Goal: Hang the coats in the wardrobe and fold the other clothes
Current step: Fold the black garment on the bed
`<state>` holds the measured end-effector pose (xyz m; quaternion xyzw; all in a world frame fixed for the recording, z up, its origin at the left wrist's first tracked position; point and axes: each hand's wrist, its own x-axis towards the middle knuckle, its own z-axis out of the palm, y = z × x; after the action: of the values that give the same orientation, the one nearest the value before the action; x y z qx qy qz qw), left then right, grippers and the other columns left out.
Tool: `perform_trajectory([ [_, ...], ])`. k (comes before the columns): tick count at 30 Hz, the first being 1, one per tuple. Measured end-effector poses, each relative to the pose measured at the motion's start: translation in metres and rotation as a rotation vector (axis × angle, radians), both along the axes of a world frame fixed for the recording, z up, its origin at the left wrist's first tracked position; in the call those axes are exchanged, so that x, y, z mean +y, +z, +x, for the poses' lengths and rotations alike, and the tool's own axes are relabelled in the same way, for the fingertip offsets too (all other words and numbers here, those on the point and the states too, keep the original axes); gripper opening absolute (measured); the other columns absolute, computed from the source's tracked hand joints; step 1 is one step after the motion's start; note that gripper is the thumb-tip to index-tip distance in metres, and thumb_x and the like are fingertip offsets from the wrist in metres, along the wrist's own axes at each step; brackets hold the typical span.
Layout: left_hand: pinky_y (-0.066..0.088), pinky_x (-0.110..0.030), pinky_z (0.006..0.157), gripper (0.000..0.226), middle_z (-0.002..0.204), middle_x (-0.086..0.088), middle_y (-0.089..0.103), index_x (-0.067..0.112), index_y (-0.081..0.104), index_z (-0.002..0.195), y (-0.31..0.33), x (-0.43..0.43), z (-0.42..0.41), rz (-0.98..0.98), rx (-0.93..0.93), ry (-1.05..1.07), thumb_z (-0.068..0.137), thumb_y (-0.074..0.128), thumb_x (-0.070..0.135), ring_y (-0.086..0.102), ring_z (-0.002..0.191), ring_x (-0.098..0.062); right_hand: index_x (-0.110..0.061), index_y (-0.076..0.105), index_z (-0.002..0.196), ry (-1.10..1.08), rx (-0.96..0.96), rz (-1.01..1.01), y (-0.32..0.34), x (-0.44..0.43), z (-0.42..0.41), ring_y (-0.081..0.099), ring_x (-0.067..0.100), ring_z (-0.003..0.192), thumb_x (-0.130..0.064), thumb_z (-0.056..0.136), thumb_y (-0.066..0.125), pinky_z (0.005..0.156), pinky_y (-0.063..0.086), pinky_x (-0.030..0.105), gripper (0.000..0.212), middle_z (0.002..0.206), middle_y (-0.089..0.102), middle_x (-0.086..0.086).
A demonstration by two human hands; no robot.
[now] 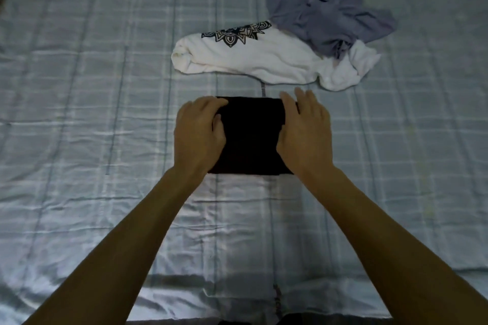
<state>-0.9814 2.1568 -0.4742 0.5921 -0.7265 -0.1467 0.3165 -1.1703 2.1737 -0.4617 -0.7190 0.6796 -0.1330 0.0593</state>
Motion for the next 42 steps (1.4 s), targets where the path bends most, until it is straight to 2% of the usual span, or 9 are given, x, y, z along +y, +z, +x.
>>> perform_trajectory([
  [4, 0.044, -0.051, 0.093, 0.051, 0.121, -0.018, 0.060, 0.006, 0.055, 0.127, -0.045, 0.014, -0.004, 0.153, -0.205, -0.246, 0.077, 0.063, 0.006, 0.055, 0.111, -0.035, -0.013, 0.028, 0.148, 0.199, 0.050, 0.289, -0.037, 0.013, -0.002, 0.013, 0.036, 0.144, -0.013, 0.085, 0.060, 0.115, 0.015, 0.049, 0.070, 0.154, 0.022, 0.021],
  [8, 0.017, -0.056, 0.111, 0.079, 0.152, -0.017, 0.027, 0.019, 0.028, 0.148, -0.081, 0.017, -0.004, 0.341, -0.423, -0.328, 0.080, 0.068, 0.027, 0.020, 0.142, -0.035, -0.019, 0.005, 0.152, 0.288, 0.174, 0.426, -0.067, 0.005, 0.000, -0.008, 0.031, 0.146, -0.036, 0.088, 0.058, 0.117, 0.001, 0.047, 0.085, 0.158, -0.002, 0.015],
  [12, 0.003, -0.051, 0.115, 0.100, 0.158, -0.013, -0.001, 0.024, 0.000, 0.151, -0.102, 0.001, -0.010, 0.384, -0.624, -0.344, 0.079, 0.065, 0.050, -0.003, 0.146, -0.030, -0.018, -0.007, 0.151, 0.271, 0.243, 0.425, -0.094, -0.012, 0.008, -0.015, 0.033, 0.144, -0.052, 0.081, 0.062, 0.116, -0.002, 0.056, 0.103, 0.157, -0.013, 0.017],
  [17, 0.002, -0.056, 0.113, 0.104, 0.158, -0.015, -0.009, 0.022, -0.010, 0.150, -0.124, -0.019, -0.030, 0.372, -0.759, -0.292, 0.081, 0.056, 0.062, -0.009, 0.145, -0.034, -0.021, -0.016, 0.149, 0.247, 0.229, 0.492, -0.124, -0.038, 0.006, -0.022, 0.038, 0.141, -0.062, 0.077, 0.063, 0.110, 0.003, 0.066, 0.114, 0.154, -0.022, 0.018],
  [25, 0.020, -0.052, 0.114, 0.091, 0.154, -0.020, 0.019, 0.014, 0.010, 0.150, -0.113, -0.035, -0.050, 0.427, -0.808, -0.166, 0.081, 0.068, 0.027, 0.016, 0.142, -0.038, -0.011, 0.006, 0.150, 0.294, 0.255, 0.463, -0.115, -0.061, 0.006, 0.007, 0.042, 0.143, -0.031, 0.088, 0.062, 0.109, 0.021, 0.063, 0.086, 0.155, 0.007, 0.026],
  [29, 0.049, -0.050, 0.090, 0.087, 0.123, -0.020, 0.058, 0.009, 0.047, 0.132, -0.080, -0.039, -0.056, 0.346, -0.798, -0.138, 0.054, 0.085, 0.015, 0.056, 0.111, -0.039, -0.009, 0.014, 0.149, 0.332, 0.258, 0.396, -0.082, -0.066, -0.001, 0.022, 0.040, 0.140, -0.016, 0.084, 0.066, 0.107, 0.030, 0.058, 0.083, 0.151, 0.023, 0.025],
  [34, 0.054, -0.046, 0.071, 0.075, 0.099, -0.017, 0.065, 0.008, 0.057, 0.120, 0.005, -0.040, -0.046, 0.161, -0.741, -0.090, 0.049, 0.079, 0.003, 0.063, 0.085, -0.036, -0.010, 0.037, 0.142, 0.307, 0.340, 0.176, 0.001, -0.063, 0.004, 0.043, 0.038, 0.129, -0.021, 0.070, 0.076, 0.111, 0.012, 0.063, 0.082, 0.136, 0.048, 0.021],
  [36, 0.054, -0.048, 0.072, 0.073, 0.099, -0.017, 0.065, 0.008, 0.057, 0.119, 0.048, -0.034, -0.034, 0.090, -0.736, -0.063, 0.049, 0.078, 0.001, 0.063, 0.084, -0.037, -0.009, 0.053, 0.131, 0.283, 0.329, 0.048, 0.046, -0.058, 0.015, 0.056, 0.038, 0.116, -0.017, 0.064, 0.079, 0.109, 0.017, 0.062, 0.072, 0.122, 0.061, 0.022],
  [42, 0.048, -0.052, 0.094, 0.076, 0.098, -0.020, 0.066, 0.004, 0.059, 0.118, 0.177, 0.013, 0.017, -0.062, -0.698, 0.056, 0.045, 0.077, -0.005, 0.064, 0.085, -0.036, -0.009, 0.066, 0.114, 0.366, 0.294, -0.163, 0.178, -0.022, 0.066, 0.065, 0.037, 0.100, -0.009, 0.044, 0.088, 0.090, 0.049, 0.055, 0.074, 0.106, 0.068, 0.019],
])
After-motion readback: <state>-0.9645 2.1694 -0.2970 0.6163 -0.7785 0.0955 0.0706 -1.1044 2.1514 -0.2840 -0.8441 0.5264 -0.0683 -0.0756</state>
